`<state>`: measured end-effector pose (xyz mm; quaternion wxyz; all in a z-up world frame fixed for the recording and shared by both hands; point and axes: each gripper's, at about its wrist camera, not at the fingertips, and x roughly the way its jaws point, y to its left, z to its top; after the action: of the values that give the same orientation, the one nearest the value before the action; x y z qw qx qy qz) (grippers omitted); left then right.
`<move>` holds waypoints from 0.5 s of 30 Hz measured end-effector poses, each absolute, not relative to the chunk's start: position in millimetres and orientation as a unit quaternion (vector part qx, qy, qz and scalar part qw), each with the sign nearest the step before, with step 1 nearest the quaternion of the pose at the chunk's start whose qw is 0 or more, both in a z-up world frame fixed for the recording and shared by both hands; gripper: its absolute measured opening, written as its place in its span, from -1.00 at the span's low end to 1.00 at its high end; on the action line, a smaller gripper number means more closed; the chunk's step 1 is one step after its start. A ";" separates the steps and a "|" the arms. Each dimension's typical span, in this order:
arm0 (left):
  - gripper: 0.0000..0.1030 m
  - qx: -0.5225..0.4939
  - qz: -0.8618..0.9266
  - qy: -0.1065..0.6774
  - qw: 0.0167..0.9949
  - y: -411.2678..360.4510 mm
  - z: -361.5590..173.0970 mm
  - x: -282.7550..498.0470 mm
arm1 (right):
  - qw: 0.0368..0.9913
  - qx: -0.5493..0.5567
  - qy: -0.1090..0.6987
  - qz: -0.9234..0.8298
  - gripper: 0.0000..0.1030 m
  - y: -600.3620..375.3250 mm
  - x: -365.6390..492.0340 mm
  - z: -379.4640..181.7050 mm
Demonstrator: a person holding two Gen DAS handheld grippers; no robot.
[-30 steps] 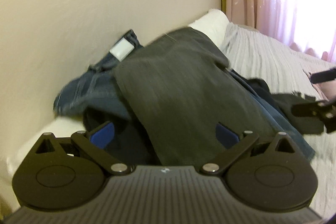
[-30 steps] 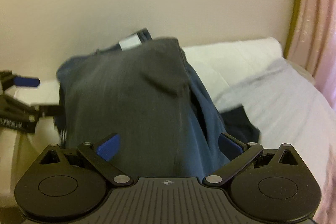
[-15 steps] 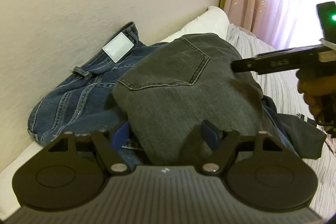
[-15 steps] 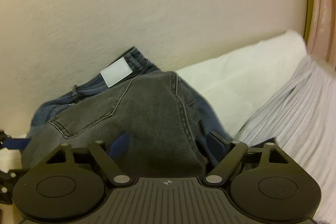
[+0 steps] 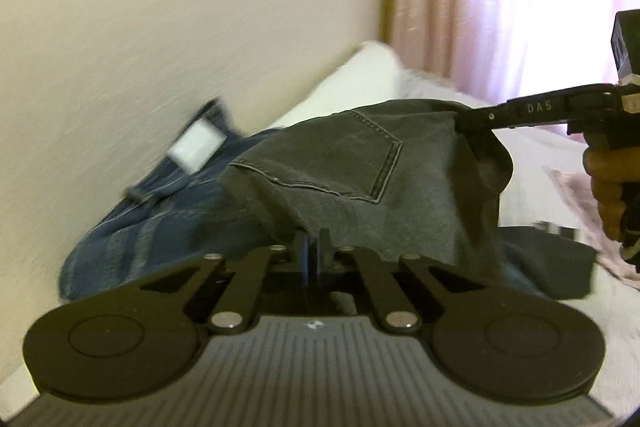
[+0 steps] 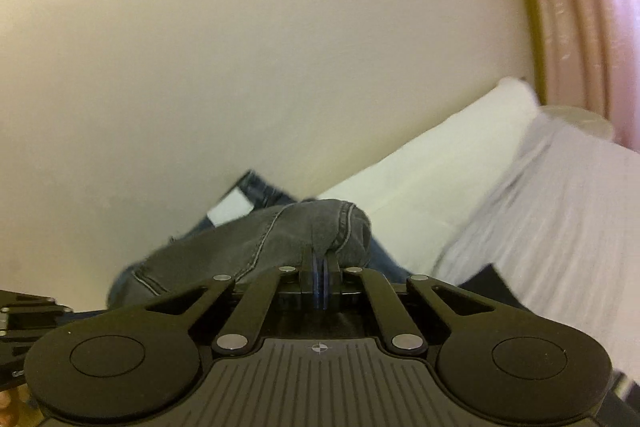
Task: Fold clothes
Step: 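Reach both grippers to the grey jeans on the pile and close them, then lift the grey jeans off the pile with both grippers and carry them onto the bed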
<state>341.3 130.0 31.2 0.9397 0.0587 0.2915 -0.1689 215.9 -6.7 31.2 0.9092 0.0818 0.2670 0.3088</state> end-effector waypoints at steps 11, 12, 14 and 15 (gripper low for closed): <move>-1.00 0.155 -0.372 0.255 0.879 -61.3 50.0 167.1 | 0.930 0.227 0.267 0.114 -1.00 -271.0 9.7 6.5; -1.00 0.163 -0.395 0.254 0.868 -83.2 47.6 144.6 | 0.930 0.236 0.266 0.089 -1.00 -298.9 -17.1 3.5; -1.00 0.176 -0.445 0.260 0.839 -125.5 35.5 96.4 | 0.930 0.247 0.271 0.030 -1.00 -354.9 -76.7 -9.2; -1.00 0.180 -0.472 0.268 0.820 -148.0 26.3 69.9 | 0.926 0.255 0.278 -0.005 -1.00 -384.4 -108.0 -17.0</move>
<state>69.9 -148.0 26.3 0.8203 0.1804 0.2679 -0.4721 -108.0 -384.4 -17.0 0.9261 0.2547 0.2782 -0.0050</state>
